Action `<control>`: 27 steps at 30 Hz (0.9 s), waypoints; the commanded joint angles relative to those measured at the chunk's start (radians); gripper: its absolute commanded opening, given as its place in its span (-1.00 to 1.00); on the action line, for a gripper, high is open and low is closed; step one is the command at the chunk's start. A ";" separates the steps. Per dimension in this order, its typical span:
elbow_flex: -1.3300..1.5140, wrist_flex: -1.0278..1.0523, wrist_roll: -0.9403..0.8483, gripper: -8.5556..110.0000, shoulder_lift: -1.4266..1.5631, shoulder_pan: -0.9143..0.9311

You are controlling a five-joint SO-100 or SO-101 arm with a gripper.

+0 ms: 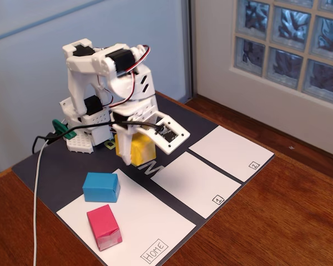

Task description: Move box yellow to zone 1

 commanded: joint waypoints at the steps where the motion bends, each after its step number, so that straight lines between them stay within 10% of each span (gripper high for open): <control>1: -0.064 0.028 0.064 -0.87 0.054 -0.051; 27: 0.101 -0.367 0.477 -0.86 -0.170 -0.331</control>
